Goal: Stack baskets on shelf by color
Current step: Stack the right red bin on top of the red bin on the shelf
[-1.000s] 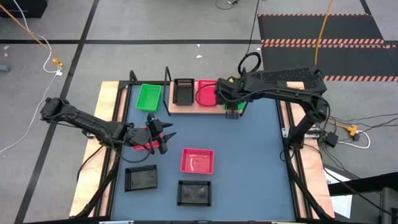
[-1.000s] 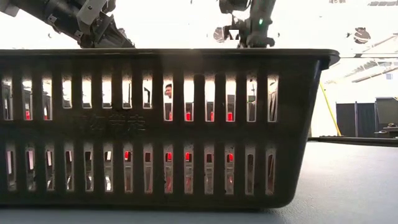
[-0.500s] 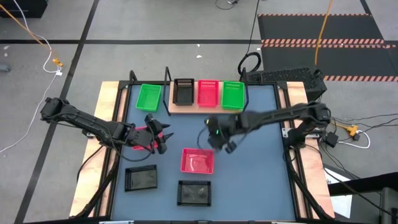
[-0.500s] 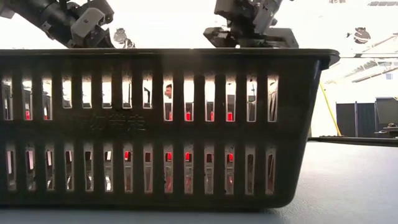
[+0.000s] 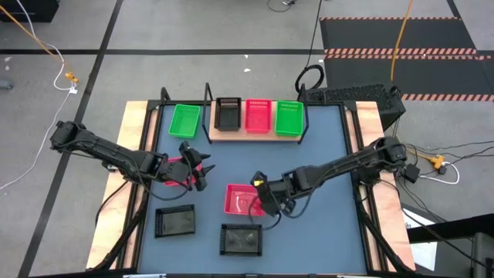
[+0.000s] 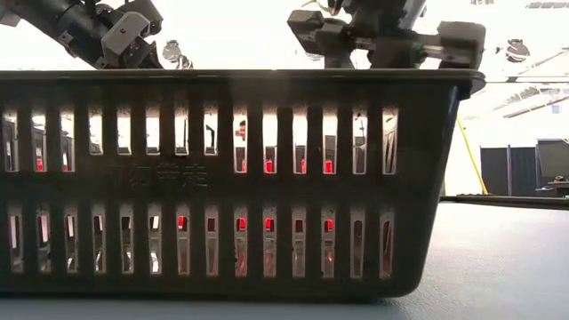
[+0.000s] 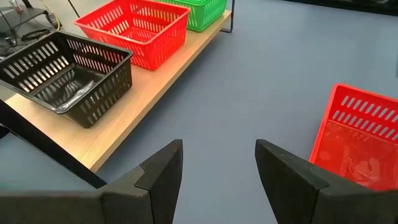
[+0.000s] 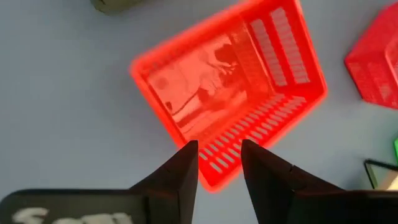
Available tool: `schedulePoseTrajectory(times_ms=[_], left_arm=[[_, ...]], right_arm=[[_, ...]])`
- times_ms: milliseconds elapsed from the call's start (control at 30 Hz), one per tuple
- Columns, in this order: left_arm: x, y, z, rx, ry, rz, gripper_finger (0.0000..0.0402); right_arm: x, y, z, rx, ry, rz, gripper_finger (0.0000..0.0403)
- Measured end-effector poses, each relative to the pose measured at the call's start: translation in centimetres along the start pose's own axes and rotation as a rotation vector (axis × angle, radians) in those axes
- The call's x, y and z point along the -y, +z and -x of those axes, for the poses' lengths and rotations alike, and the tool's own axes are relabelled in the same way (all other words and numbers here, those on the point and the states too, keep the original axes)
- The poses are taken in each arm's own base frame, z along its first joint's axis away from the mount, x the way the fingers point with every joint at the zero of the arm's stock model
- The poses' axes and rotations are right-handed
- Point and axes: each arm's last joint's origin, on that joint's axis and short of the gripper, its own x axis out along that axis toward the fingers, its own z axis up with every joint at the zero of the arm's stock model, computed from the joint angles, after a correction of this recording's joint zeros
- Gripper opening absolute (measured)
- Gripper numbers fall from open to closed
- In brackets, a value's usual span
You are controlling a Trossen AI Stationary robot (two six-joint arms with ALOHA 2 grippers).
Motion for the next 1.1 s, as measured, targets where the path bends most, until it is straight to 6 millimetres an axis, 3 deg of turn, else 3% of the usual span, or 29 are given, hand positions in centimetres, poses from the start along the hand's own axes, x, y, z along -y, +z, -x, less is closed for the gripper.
schedulePoseTrajectory(times_ms=[100,267,500,767,967,1100], left_arm=[[0.0,0.0,0.0,0.000,0.000,0.001,0.0202],[0.0,0.0,0.0,-0.002,0.001,0.017,0.0202],[-0.1,-0.2,0.0,-0.018,0.007,0.012,0.0202],[-0.1,-0.2,0.0,-0.021,0.008,0.010,0.0202],[-0.1,-0.2,0.0,-0.021,0.008,0.019,0.0202],[-0.1,-0.2,0.0,-0.021,0.008,0.018,0.0202]], right_arm=[[-0.3,0.1,-0.1,0.002,0.003,0.012,0.0103],[-1.0,-1.2,-2.2,-0.063,0.054,0.030,0.0088],[-1.4,-1.9,-4.4,-0.018,-0.001,0.122,0.0081],[-2.3,-3.1,-5.5,0.000,0.021,0.140,0.0069],[-2.3,-3.1,-5.6,0.016,-0.001,0.134,0.0016],[-1.2,-2.1,-4.0,0.062,-0.051,0.123,0.0006]])
